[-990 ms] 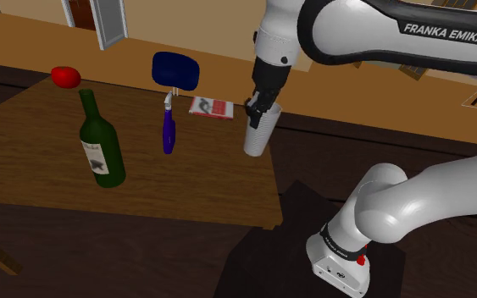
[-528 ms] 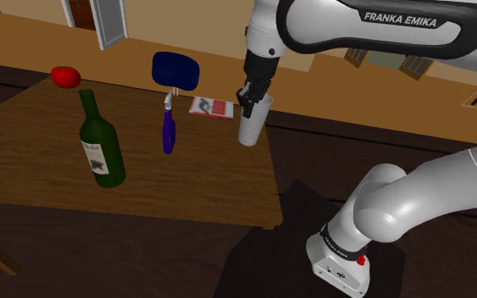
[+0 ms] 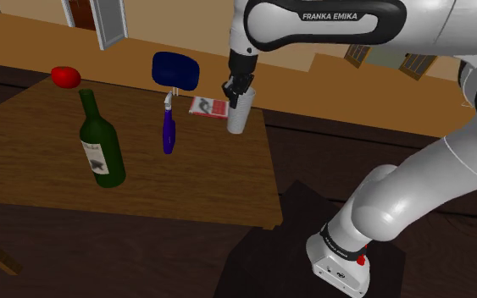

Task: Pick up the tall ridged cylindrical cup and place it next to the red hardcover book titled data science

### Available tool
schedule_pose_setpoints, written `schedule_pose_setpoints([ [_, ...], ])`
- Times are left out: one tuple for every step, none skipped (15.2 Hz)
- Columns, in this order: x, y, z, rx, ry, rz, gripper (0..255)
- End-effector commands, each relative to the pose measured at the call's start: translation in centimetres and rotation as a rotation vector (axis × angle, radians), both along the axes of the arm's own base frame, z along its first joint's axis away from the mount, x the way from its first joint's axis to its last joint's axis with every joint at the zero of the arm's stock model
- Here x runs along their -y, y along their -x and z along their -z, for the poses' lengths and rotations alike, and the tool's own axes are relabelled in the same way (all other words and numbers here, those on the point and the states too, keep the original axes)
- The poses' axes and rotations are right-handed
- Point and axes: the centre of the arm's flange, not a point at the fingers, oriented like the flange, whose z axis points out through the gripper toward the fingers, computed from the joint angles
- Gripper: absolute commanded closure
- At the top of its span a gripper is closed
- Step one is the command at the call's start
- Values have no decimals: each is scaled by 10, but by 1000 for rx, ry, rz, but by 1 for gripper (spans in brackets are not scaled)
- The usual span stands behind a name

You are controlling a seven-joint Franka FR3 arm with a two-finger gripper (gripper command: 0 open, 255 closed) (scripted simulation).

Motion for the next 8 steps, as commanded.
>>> schedule_pose_setpoints([
  [13, -22, 7, 1, 0, 0, 255],
  [19, -33, 11, 1, 0, 0, 255],
  [25, -44, 14, 1, 0, 0, 255],
  [31, -55, 18, 1, 0, 0, 255],
  [38, -66, 22, 1, 0, 0, 255],
  [44, -77, 26, 1, 0, 0, 255],
  [50, -88, 29, 1, 0, 0, 255],
  [56, -99, 33, 1, 0, 0, 255],
])
